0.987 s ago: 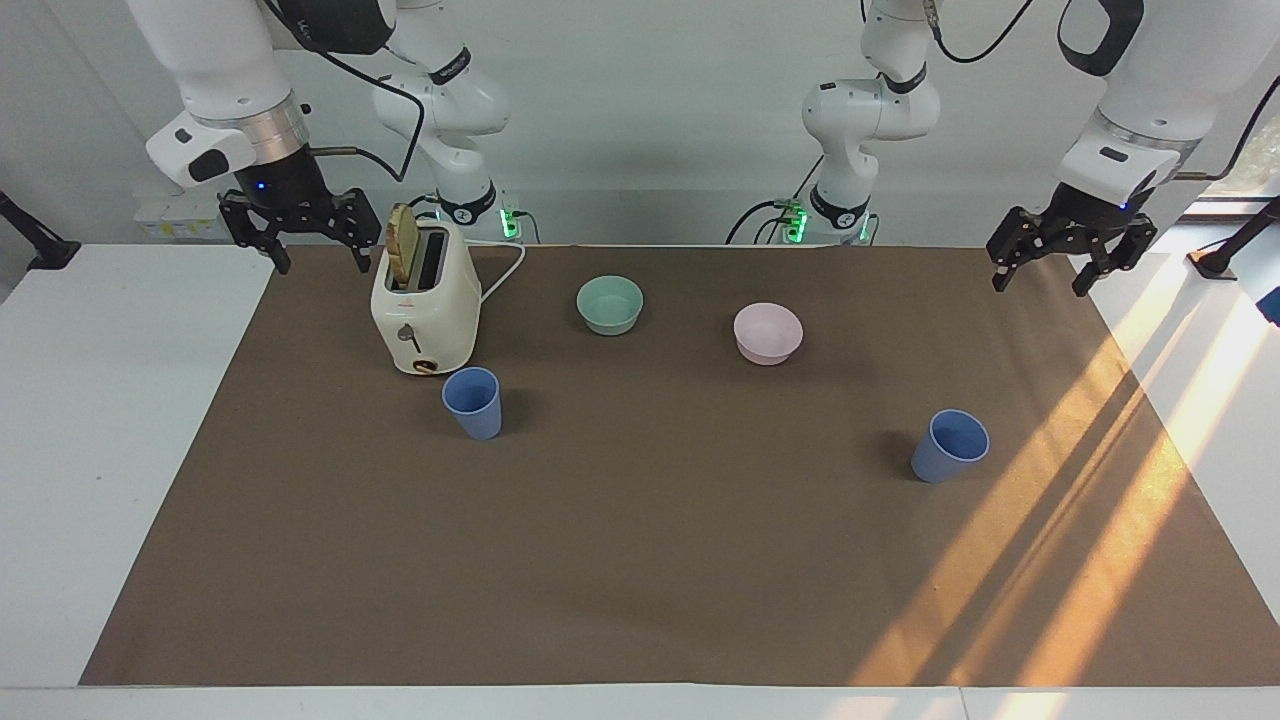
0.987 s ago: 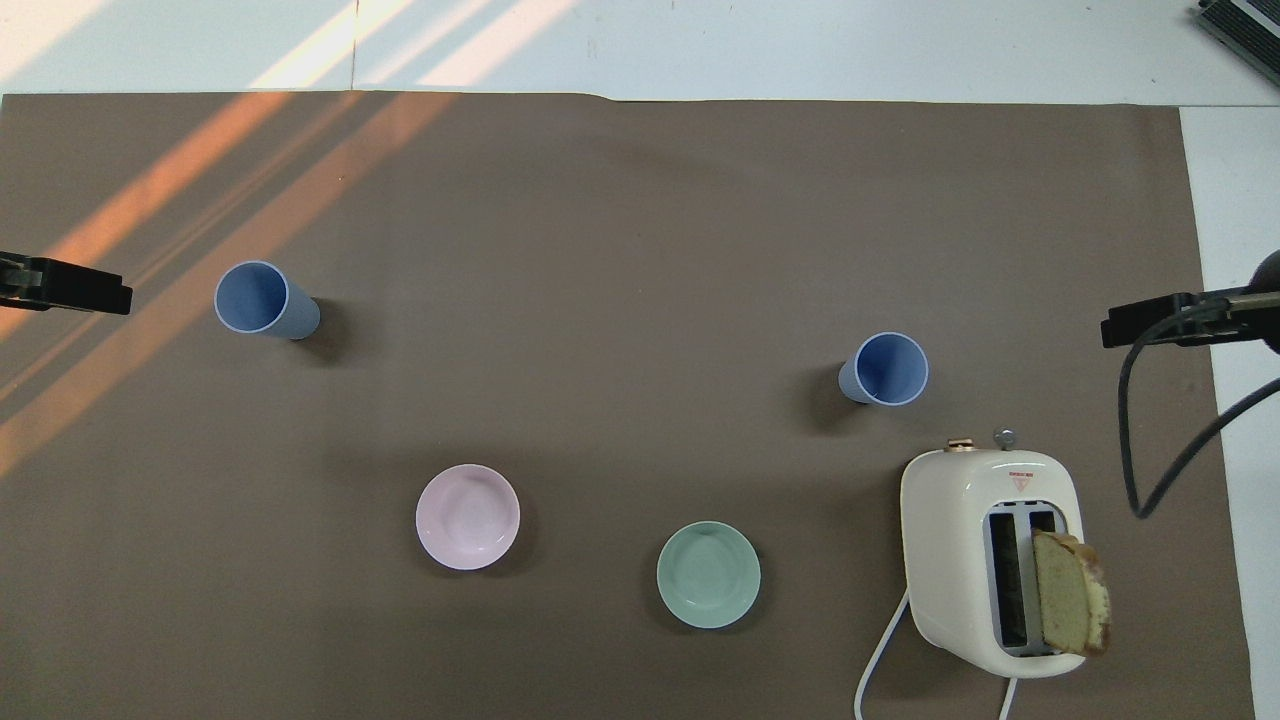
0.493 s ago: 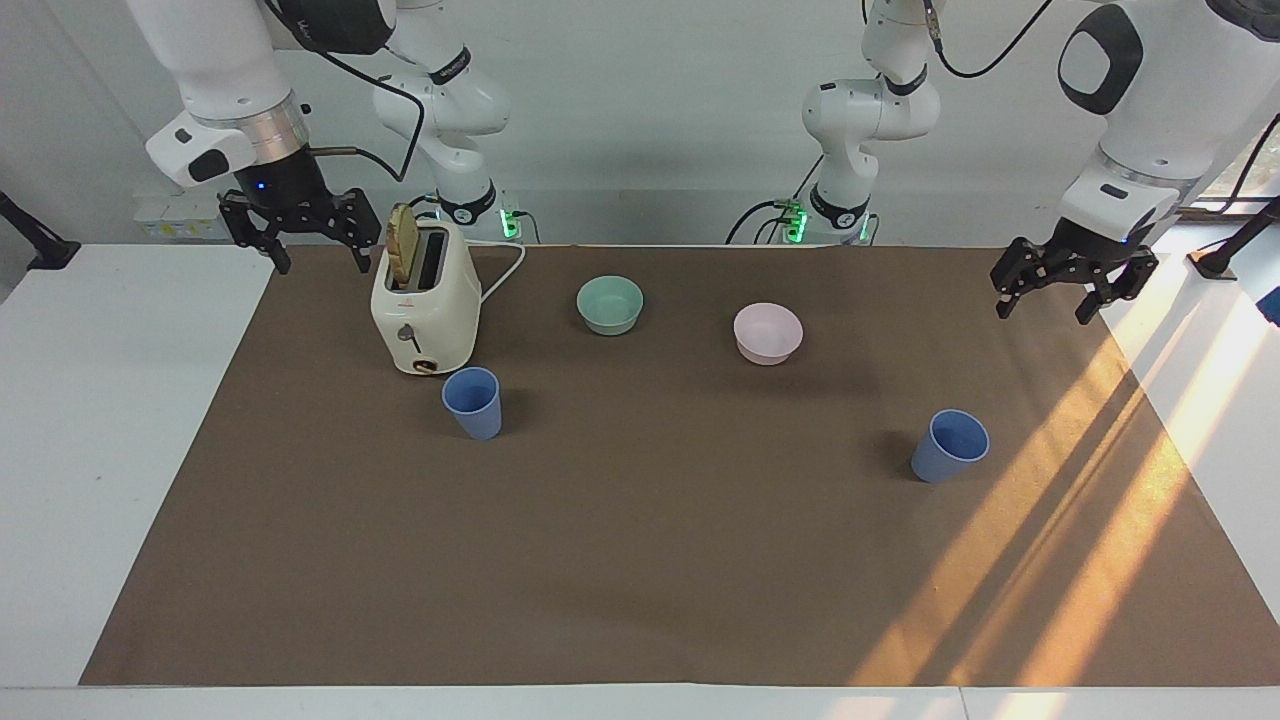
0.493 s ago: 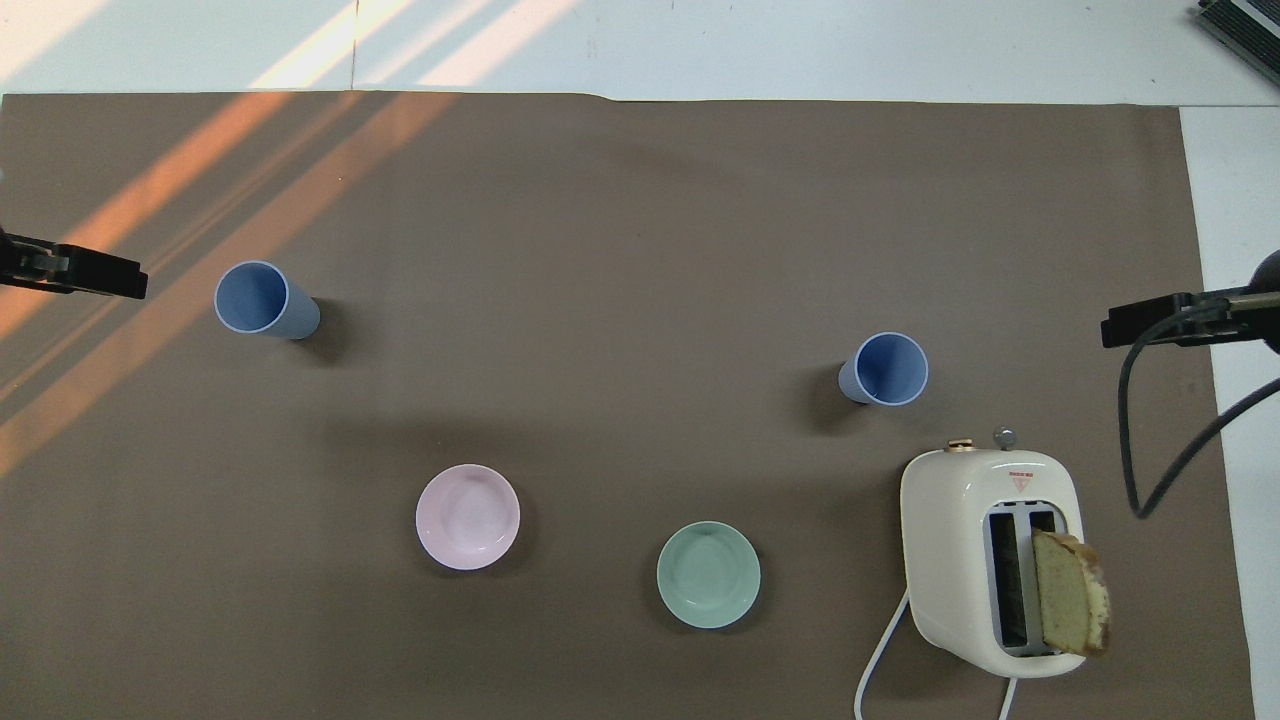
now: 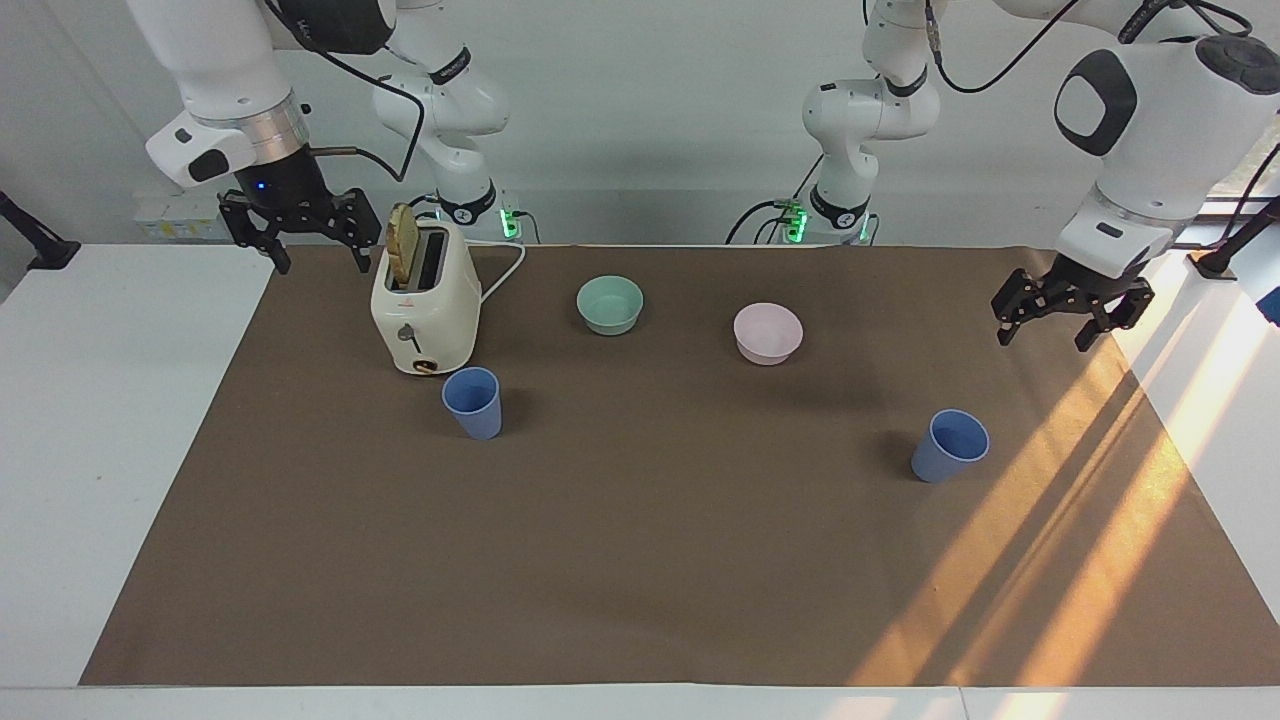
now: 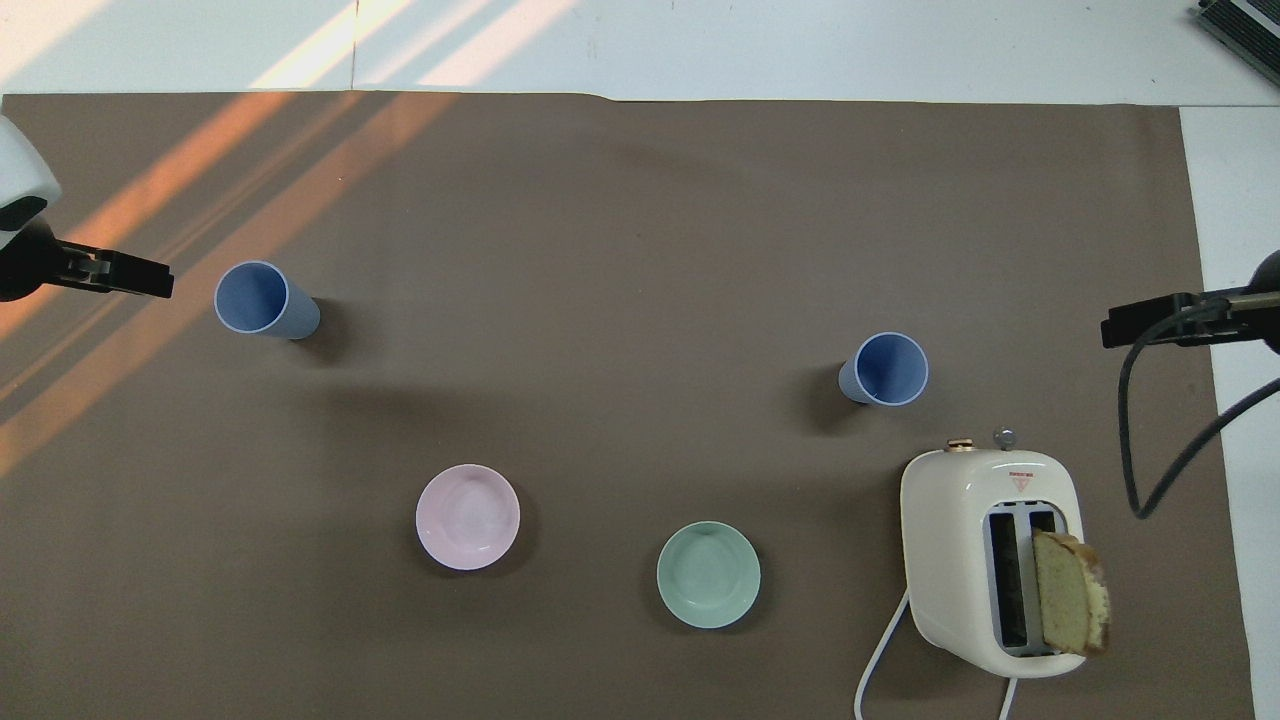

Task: Stack blue cups with both arms
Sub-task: 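Reach the left gripper to the nearby blue cup and grasp it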

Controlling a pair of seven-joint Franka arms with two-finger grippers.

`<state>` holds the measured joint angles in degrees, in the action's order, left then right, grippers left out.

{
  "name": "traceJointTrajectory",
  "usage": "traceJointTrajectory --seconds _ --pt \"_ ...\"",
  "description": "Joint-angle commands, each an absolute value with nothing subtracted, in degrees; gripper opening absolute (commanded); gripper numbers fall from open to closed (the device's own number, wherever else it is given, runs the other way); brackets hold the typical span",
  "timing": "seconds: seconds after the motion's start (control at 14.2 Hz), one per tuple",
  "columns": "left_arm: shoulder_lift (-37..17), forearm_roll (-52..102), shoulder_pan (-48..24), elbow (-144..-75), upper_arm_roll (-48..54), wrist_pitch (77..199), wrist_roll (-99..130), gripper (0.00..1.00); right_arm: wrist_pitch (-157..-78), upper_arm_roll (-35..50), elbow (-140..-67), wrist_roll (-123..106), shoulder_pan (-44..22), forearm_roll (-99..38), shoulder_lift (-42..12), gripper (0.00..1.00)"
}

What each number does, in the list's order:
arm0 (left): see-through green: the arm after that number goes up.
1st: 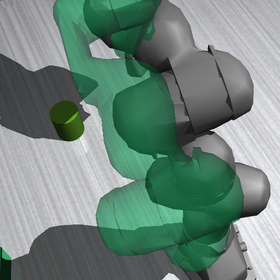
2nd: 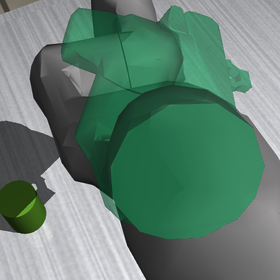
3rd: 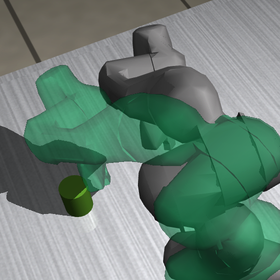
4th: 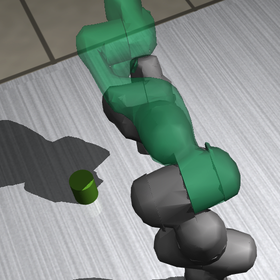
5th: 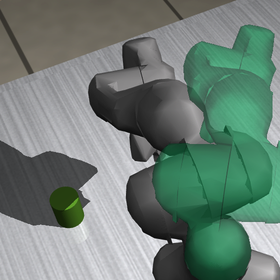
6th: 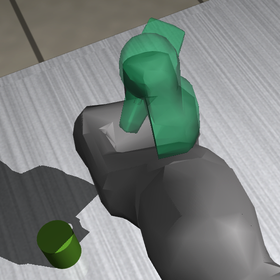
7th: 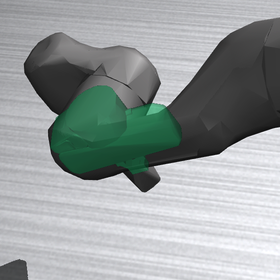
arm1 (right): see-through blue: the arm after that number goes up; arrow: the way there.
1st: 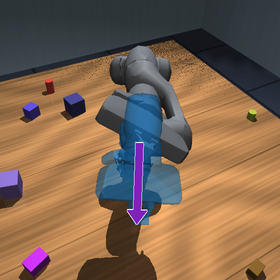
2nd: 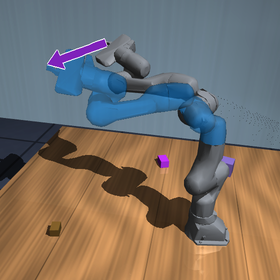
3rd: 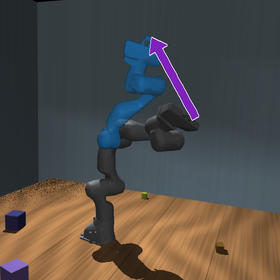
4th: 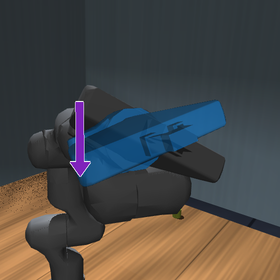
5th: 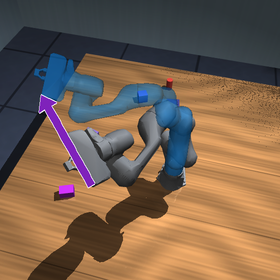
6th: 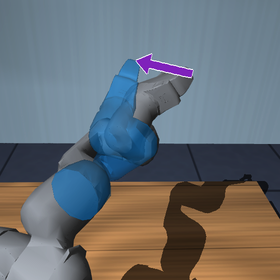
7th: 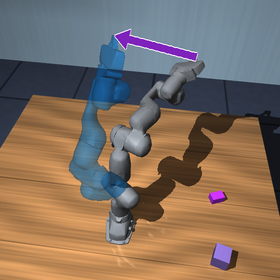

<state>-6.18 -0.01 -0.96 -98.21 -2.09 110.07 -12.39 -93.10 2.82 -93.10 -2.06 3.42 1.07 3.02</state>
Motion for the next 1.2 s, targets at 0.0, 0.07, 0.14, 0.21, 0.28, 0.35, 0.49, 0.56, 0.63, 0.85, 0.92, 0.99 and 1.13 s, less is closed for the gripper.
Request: traceJointTrajectory --seconds 0.0,0.07,0.14,0.21,0.28,0.35,0.49,0.56,0.63,0.85,0.92,0.99,1.13 --pt "-9.48 1.32 0.35 -99.14 -1.76 114.16 -13.71 1.00 -93.69 3.08 -93.87 -3.16 4.22 0.09 3.78 1.00" --pt "-11.06 2.10 0.44 -99.58 -1.76 115.91 -13.71 1.00 -93.69 3.08 -93.87 -3.16 4.22 0.09 3.78 1.00" --pt "-12.29 2.72 0.44 -100.45 -1.76 118.02 -13.62 1.00 -93.69 3.08 -93.87 -3.16 4.22 0.09 3.78 1.00" --pt "-12.91 3.33 0.44 -101.76 -1.76 120.56 -13.62 1.00 -93.69 3.08 -93.87 -3.16 4.22 0.09 3.78 1.00" --pt "-13.44 4.47 0.53 -102.82 -1.76 122.76 -13.71 1.00 -93.69 3.08 -93.87 -3.16 4.22 0.09 3.78 1.00" --pt "-14.06 4.83 0.44 -103.44 -1.76 124.09 -13.71 1.00 -93.69 3.08 -93.87 -3.16 4.22 0.09 3.78 1.00" --pt "-15.55 4.92 0.44 -103.71 -1.76 125.15 -13.71 0.89 -93.69 3.08 -93.87 -3.16 4.22 0.09 3.78 1.00" --pt "-16.25 5.01 0.35 -103.97 -1.76 125.85 -13.62 0.83 -93.69 3.08 -93.87 -3.16 4.22 0.09 3.78 1.00" --pt "-16.43 5.10 0.35 -105.02 -1.76 126.64 -13.62 0.78 -93.69 3.08 -93.87 -3.16 4.22 0.09 3.78 1.00" --pt "-16.26 5.54 0.35 -107.22 -1.76 128.50 -13.62 0.60 -93.69 3.08 -93.87 -3.16 4.22 0.09 3.78 1.00" --pt "-16.26 5.89 0.35 -107.40 -1.76 128.50 -13.62 0.44 -93.69 3.08 -93.87 -3.16 4.22 0.09 3.78 1.00" --pt "-16.09 5.89 0.26 -107.58 -1.76 128.24 -13.62 0.29 -93.69 3.08 -93.87 -3.16 4.22 0.09 3.78 1.00" --pt "-15.82 5.98 0.18 -108.10 -1.76 127.44 -13.54 0.00 -93.69 3.08 -93.87 -3.16 4.22 0.09 3.78 1.00"
